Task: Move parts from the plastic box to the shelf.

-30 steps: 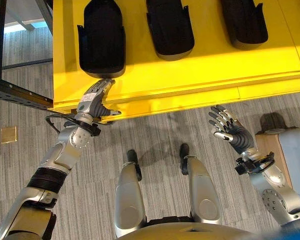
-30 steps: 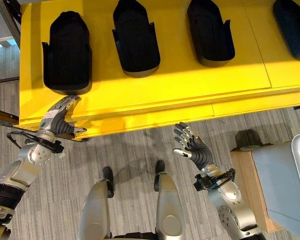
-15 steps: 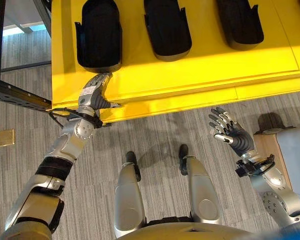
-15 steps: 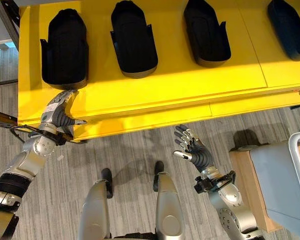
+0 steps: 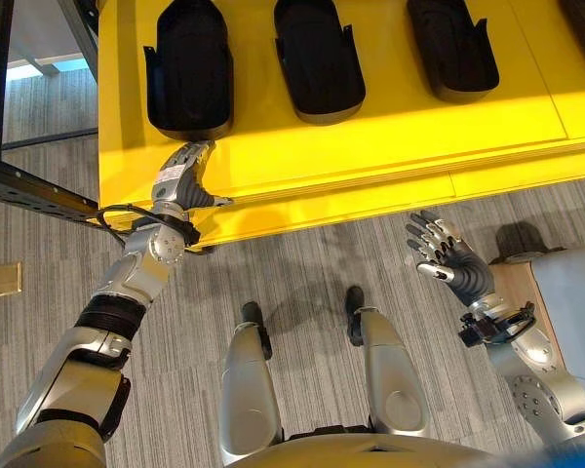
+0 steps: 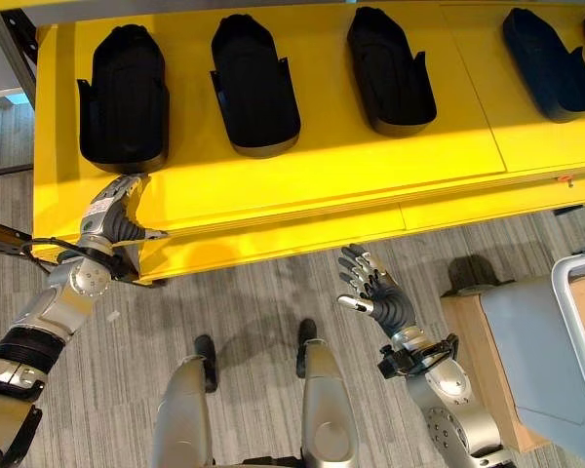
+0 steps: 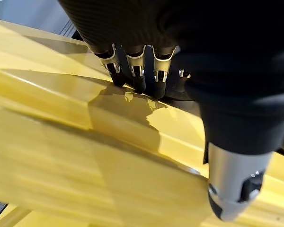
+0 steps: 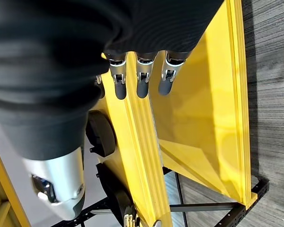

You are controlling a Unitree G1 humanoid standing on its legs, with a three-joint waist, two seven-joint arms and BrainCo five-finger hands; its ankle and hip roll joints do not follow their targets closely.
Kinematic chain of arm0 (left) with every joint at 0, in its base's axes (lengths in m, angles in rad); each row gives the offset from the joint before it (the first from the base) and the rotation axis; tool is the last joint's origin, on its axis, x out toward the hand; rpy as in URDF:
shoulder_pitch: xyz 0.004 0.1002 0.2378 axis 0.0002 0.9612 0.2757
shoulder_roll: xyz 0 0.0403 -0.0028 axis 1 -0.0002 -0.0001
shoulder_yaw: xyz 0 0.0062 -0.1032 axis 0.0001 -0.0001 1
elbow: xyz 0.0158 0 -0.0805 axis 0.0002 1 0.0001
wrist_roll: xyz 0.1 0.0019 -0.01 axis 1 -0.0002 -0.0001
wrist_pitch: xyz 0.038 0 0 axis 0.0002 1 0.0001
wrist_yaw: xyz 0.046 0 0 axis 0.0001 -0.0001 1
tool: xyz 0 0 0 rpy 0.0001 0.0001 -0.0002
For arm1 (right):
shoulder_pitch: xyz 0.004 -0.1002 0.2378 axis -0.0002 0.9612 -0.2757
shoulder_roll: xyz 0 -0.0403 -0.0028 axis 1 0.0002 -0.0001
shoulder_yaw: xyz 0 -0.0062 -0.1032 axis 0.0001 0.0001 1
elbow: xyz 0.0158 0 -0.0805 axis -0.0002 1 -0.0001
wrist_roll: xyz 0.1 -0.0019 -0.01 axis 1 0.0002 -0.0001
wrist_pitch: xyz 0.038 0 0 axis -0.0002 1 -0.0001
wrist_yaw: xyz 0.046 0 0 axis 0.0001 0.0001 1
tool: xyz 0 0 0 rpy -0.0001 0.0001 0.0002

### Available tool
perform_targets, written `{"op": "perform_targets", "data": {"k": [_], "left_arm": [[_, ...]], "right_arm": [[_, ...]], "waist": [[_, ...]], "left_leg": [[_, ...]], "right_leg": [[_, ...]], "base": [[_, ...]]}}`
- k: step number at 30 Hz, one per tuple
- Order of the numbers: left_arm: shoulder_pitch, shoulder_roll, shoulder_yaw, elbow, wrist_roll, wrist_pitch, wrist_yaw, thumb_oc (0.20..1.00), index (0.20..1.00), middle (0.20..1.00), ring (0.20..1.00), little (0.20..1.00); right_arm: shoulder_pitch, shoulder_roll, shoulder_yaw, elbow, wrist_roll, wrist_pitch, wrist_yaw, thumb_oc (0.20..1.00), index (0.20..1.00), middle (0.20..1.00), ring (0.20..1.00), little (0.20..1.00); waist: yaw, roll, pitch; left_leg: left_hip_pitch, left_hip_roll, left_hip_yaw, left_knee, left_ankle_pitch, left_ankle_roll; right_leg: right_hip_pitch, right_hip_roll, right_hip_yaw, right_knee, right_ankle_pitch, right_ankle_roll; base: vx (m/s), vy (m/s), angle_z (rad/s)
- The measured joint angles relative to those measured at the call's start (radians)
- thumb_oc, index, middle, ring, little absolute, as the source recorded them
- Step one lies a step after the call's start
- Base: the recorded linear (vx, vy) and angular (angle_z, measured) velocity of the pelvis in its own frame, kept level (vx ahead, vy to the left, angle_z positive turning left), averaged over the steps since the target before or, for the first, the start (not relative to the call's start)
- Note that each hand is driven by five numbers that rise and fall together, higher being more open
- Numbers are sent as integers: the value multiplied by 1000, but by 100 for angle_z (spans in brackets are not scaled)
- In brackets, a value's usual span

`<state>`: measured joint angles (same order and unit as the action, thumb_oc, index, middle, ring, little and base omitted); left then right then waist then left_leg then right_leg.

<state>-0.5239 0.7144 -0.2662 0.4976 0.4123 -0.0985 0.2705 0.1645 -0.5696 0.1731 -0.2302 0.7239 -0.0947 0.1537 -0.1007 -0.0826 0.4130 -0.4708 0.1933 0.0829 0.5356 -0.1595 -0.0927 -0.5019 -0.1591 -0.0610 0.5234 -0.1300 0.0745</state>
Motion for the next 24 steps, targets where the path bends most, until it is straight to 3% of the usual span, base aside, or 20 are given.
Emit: {"op": "perform_targets", "data": {"k": [24], "left_arm": [[-26, 4, -26, 19, -10, 8, -2, 1000, 1000, 1000, 1000, 1000]], "right_arm": [[33, 0, -2, -11, 2, 0, 1, 1000, 1000, 1000, 1000, 1000]], "waist": [[0, -7, -3]], "left_leg": [[-4, -3, 8, 10, 6, 8]], "right_leg": [[-4, 2, 3, 3, 9, 8]], "base": [[-11, -2, 0]]}}
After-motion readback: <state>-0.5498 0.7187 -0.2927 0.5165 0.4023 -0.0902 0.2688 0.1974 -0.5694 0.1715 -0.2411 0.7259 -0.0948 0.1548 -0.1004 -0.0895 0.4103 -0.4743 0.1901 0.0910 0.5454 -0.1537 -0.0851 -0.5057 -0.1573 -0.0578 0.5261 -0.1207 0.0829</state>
